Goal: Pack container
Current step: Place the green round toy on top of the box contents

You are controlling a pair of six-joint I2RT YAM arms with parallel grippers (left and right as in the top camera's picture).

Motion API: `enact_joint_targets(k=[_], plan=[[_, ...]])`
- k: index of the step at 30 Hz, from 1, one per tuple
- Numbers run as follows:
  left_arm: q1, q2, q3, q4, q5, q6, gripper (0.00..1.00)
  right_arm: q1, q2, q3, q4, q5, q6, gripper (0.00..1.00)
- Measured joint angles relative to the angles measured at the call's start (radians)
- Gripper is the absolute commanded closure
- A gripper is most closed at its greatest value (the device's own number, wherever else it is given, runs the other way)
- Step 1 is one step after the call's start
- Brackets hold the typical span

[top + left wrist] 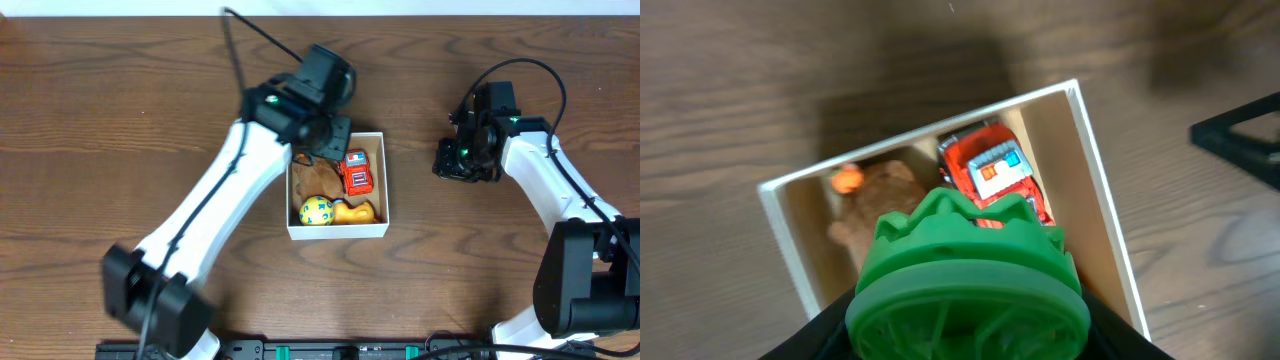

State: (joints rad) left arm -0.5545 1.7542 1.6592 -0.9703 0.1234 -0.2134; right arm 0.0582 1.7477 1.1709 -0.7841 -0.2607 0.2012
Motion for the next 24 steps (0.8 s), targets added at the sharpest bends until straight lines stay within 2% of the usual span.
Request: enact_joint_targets(k=[2,5,7,9,11,15,18,21,22,23,24], plan=[[-0.005,0.051,0.000,0.002,0.000,0.000,0.51,0.000,0.000,0.000,-0.003,0.000,0.000,0.75],[0.002,0.102,-0.003,0.004,-0.007,0.001,0.39,0.000,0.000,0.000,-0.004,0.000,0.000,0.75],[0.009,0.116,-0.008,0.012,-0.011,0.007,0.28,0.000,0.000,0.000,-0.003,0.000,0.000,0.75],[0.018,0.116,-0.010,0.017,-0.012,0.010,0.23,0.000,0.000,0.000,-0.003,0.000,0.000,0.75],[0.028,0.114,-0.010,0.024,-0.016,0.010,0.12,0.000,0.000,0.000,-0.003,0.000,0.000,0.75],[0.064,0.109,-0.010,0.008,-0.019,0.010,0.08,0.000,0.000,0.000,0.002,0.000,0.000,0.75],[0.109,0.081,-0.010,-0.022,-0.019,0.010,0.01,0.000,0.000,0.000,0.009,0.003,-0.004,0.75],[0.171,0.025,-0.010,-0.050,-0.029,0.009,0.02,0.000,0.000,0.010,-0.002,0.032,-0.016,0.73],[0.200,-0.001,-0.010,-0.055,-0.038,0.009,0.02,0.000,0.000,0.022,-0.009,0.050,-0.024,0.69],[0.225,-0.021,-0.010,-0.055,-0.047,0.009,0.02,0.000,0.000,0.049,-0.017,0.080,-0.034,0.54],[0.260,-0.047,-0.010,-0.053,-0.058,0.009,0.02,0.000,0.000,0.065,-0.016,0.095,-0.032,0.28]])
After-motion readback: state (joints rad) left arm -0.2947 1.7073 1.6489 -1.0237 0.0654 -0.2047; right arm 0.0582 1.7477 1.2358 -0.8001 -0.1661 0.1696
